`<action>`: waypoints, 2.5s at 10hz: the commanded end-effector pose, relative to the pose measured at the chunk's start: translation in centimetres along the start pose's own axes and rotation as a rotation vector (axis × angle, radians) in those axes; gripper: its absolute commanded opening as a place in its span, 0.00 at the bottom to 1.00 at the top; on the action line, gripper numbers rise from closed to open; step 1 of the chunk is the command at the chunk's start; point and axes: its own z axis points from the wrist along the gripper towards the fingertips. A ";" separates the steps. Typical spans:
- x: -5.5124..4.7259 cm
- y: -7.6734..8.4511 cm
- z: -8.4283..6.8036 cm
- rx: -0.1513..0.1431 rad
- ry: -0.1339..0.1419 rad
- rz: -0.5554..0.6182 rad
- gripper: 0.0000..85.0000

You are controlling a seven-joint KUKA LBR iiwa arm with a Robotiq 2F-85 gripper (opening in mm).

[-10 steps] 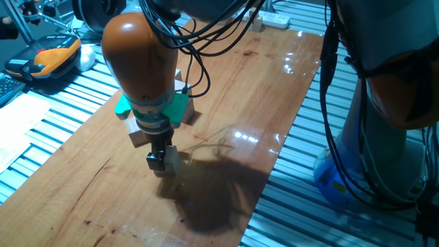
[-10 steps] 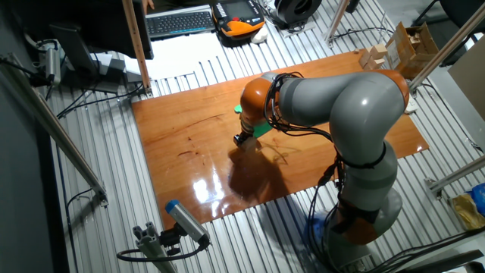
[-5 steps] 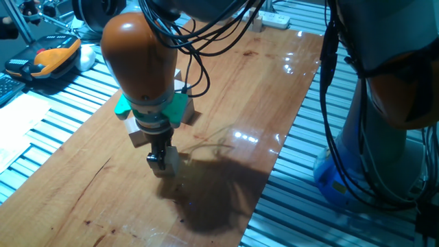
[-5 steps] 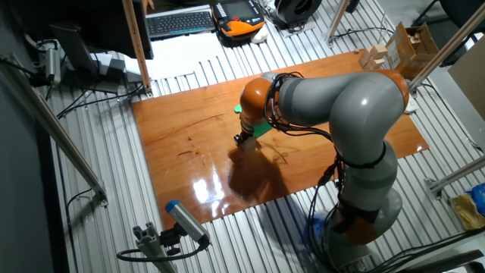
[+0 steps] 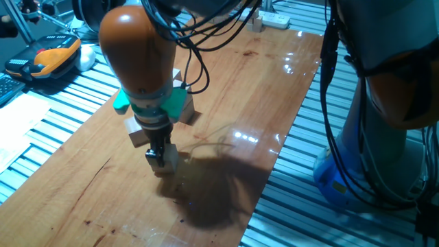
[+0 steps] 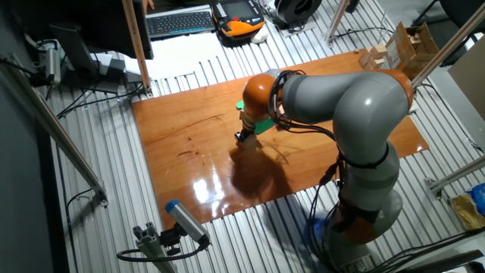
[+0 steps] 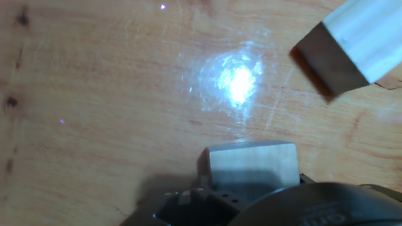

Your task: Stack the blocks in a vertical line of five

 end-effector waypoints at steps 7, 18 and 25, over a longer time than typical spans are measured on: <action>-2.3 -1.4 -4.2 -0.018 0.051 0.089 0.00; -2.3 -8.2 -11.8 -0.037 0.030 0.199 0.00; -1.6 -12.1 -13.2 0.008 0.022 0.242 0.00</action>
